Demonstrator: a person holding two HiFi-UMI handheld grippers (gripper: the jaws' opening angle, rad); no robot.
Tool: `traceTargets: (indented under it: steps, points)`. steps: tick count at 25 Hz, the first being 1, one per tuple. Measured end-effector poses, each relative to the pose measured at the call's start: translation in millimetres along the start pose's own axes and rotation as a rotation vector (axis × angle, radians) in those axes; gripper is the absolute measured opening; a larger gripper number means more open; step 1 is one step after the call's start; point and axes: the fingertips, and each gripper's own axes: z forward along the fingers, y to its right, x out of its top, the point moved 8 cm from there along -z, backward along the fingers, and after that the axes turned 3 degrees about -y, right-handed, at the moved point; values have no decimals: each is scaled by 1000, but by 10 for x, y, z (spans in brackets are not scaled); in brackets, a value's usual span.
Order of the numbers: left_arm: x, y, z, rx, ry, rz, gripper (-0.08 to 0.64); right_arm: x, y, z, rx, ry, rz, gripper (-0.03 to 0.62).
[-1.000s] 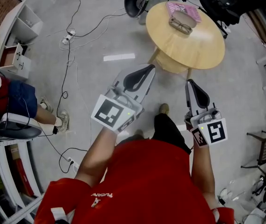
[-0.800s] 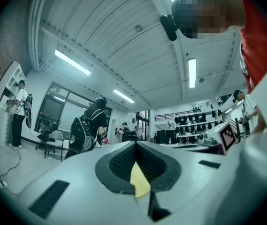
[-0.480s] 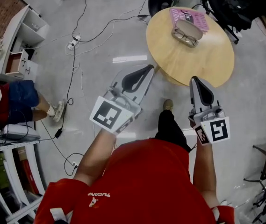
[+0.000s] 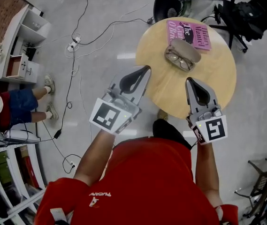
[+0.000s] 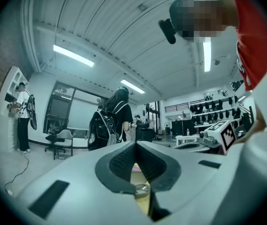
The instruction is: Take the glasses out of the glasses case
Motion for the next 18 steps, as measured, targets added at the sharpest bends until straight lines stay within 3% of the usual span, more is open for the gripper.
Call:
traceTargets:
  steps: [6, 12, 18]
  points:
    - [-129, -138, 568, 33, -26, -10, 9, -167, 563, 398, 62, -114, -12, 5]
    - [-306, -312, 882, 54, -42, -9, 9, -367, 859, 700, 78, -189, -21, 5]
    - [-542, -505, 1013, -9, -110, -17, 11, -552, 908, 976, 72, -255, -101, 5]
